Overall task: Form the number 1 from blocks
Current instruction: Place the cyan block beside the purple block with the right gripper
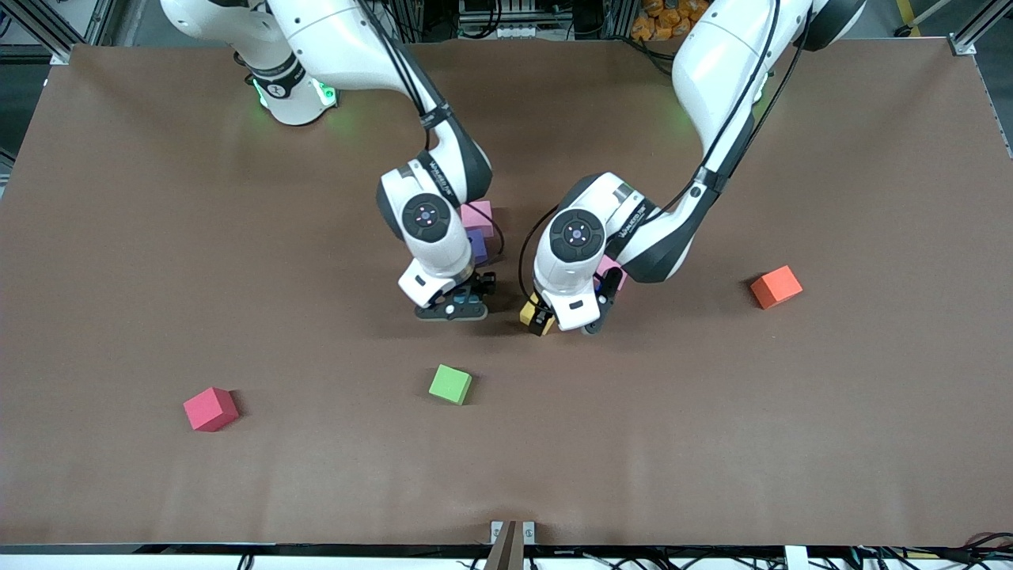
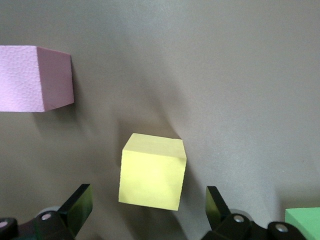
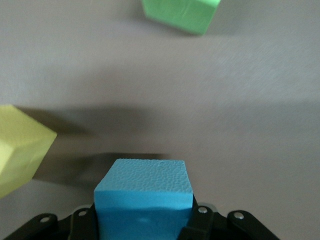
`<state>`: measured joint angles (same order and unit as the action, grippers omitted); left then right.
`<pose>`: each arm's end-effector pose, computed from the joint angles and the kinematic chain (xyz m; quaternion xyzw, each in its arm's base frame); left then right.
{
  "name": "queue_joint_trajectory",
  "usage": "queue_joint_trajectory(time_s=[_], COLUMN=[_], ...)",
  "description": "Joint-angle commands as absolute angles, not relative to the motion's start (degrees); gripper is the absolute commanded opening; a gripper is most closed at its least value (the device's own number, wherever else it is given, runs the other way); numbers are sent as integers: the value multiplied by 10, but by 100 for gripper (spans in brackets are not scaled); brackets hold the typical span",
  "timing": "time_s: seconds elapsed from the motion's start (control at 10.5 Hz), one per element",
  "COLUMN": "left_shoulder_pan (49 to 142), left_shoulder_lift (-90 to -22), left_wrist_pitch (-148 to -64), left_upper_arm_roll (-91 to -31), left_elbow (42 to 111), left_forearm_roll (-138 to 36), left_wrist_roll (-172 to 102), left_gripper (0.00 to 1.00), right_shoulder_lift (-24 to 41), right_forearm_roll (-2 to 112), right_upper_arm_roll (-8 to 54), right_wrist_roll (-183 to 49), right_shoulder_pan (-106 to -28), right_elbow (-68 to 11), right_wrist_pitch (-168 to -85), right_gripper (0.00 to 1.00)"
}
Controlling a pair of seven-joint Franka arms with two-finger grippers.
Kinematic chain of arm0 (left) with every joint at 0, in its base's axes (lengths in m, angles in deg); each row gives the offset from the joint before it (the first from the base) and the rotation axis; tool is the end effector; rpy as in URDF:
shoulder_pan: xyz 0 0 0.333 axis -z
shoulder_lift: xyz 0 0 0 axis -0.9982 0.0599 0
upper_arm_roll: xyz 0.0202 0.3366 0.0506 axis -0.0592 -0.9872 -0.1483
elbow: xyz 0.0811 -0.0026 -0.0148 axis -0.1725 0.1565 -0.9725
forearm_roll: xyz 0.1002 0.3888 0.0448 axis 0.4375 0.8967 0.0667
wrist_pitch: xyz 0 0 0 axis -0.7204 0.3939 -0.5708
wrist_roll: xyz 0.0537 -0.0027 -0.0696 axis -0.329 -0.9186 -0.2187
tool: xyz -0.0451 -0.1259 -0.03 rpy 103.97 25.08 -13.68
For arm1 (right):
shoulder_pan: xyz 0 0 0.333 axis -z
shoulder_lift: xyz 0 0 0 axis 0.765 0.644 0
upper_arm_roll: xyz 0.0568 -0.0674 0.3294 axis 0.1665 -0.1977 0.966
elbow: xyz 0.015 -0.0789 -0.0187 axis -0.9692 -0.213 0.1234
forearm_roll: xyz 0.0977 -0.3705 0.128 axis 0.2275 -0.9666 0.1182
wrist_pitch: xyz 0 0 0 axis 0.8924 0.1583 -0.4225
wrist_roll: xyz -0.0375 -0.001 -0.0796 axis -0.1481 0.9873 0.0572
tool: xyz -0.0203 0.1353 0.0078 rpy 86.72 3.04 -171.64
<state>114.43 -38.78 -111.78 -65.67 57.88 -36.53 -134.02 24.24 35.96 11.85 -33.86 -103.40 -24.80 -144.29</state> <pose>0.5891 -0.4712 0.2512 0.8456 0.5323 -0.0375 0.0139 0.5486 0.4535 0.2078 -0.9996 -0.0024 0.0022 0.0269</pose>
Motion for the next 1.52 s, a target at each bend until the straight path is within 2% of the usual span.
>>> queue_joint_trajectory(time_s=[0.0,0.38,0.48,0.57,0.67,1.05,1.14,1.43], left_shoulder_pan=[1152,1156,1160,1161,1162,1162,1164,1164], left_shoulder_lift=[-360,-345,-343,-339,-338,-332,-330,-326], left_wrist_pitch=[-1104,-1115,-1120,-1125,-1130,-1130,-1131,-1130], left_upper_arm_roll=[-659,-659,-660,-664,-664,-667,-668,-668], left_elbow=[551,551,551,551,551,552,552,554], left_forearm_roll=[-356,-354,-353,-353,-353,-353,-352,-352], left_wrist_roll=[-1333,-1331,-1331,-1331,-1331,-1330,-1330,-1325], left_gripper=[100,100,100,100,100,100,100,100], right_shoulder_lift=[252,243,240,235,218,96,94,100], right_forearm_roll=[373,373,373,370,370,367,367,369], right_upper_arm_roll=[107,108,108,107,107,114,133,137], right_wrist_roll=[-331,-320,-320,-321,-321,-402,-428,-435], right_shoulder_pan=[-1055,-1077,-1084,-1090,-1088,-973,-933,-811], right_elbow=[-248,-280,-286,-289,-302,-368,-368,-347], right_wrist_pitch=[-1435,-1434,-1435,-1436,-1440,-1431,-1425,-1429], right_gripper=[47,48,53,66,100,100,100,100])
